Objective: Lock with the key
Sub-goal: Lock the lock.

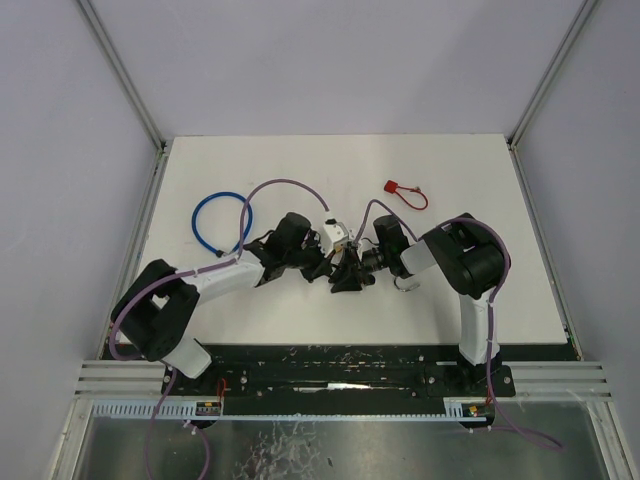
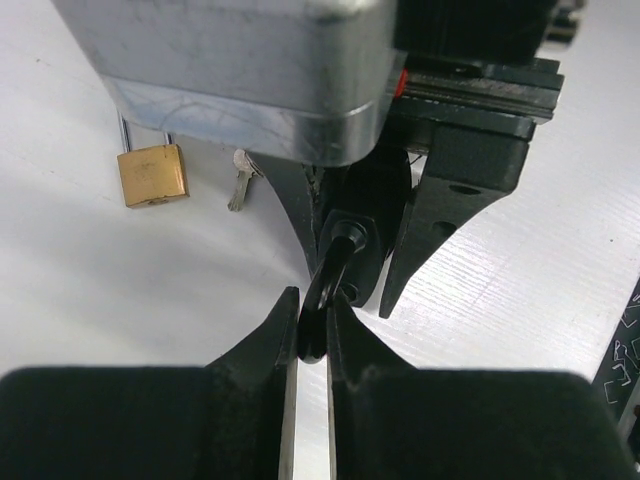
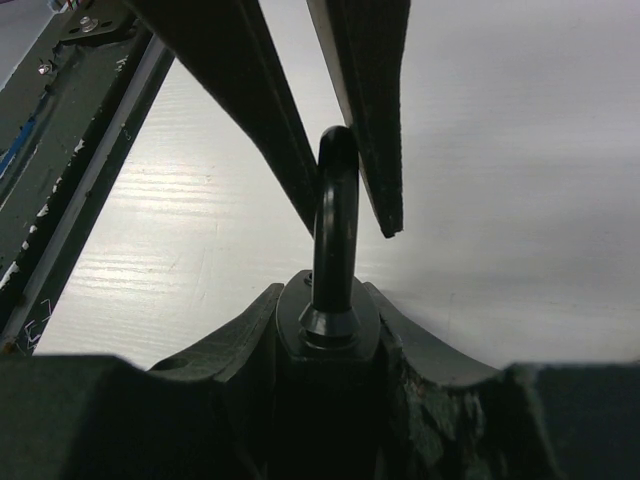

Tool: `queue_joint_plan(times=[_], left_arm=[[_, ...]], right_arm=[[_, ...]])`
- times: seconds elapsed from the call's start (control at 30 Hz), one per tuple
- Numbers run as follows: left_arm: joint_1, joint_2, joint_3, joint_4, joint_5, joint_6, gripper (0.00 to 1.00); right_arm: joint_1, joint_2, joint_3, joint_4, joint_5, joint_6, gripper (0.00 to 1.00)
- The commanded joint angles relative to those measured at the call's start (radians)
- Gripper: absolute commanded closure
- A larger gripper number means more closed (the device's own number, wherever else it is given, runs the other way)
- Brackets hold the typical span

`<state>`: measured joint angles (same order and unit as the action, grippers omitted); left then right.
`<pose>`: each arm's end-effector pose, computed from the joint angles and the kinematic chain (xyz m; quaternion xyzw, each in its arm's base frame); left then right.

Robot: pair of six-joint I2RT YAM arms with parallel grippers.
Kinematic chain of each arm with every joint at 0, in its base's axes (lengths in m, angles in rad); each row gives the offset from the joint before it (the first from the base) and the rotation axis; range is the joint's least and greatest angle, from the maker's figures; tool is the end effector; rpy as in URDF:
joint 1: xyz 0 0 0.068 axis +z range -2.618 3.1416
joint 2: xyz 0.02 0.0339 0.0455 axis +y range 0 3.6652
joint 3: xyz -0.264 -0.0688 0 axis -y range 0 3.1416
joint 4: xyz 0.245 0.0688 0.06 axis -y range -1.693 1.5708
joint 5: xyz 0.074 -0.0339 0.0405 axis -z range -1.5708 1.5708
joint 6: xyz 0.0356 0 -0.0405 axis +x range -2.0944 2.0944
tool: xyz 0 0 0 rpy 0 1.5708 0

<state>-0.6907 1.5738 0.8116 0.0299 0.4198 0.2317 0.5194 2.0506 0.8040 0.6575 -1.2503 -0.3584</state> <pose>0.2364 -0.2142 0.1805 0.4735 0.7623 -0.2759 0.3444 0.2850 0.2019 0.0872 -0.5536 0.5301 0.5452 0.3395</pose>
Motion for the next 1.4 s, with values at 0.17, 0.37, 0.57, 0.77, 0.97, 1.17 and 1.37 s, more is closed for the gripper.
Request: queue_joint_plan(times=[0.17,0.37,0.57,0.77,0.97,1.17,1.37], left_arm=[[-0.215,0.16,-0.059,0.195,0.211,-0.043,0.99],[-0.245,0.15,-0.107,0.207,0.225,-0.065,1.0],[-0.278,0.173,-0.127,0.234,0.241,-0.092,0.99],[-0.303,0.178,-0.158,0.265,0.268,-0.129,0.99],[-0.343,0.203,-0.177,0.321,0.289,-0.176,0.99],[-0.36,0.226,-0.175,0.333,0.314,-0.188,0.99],[-0.378,0.229,-0.187,0.342,0.307,-0.205,0.99]], right_arm=[[0.12,0.094,-0.002,-0.019,0.168,-0.053,1.0],[0.12,0.095,0.0,-0.019,0.168,-0.051,1.0],[0.128,0.096,0.0,-0.033,0.17,-0.067,1.0],[0.131,0.096,0.001,-0.034,0.178,-0.068,1.0],[0.132,0.097,0.001,-0.03,0.18,-0.062,1.0],[0.131,0.098,0.001,-0.024,0.18,-0.051,1.0],[0.134,0.104,0.003,-0.001,0.197,-0.018,1.0]])
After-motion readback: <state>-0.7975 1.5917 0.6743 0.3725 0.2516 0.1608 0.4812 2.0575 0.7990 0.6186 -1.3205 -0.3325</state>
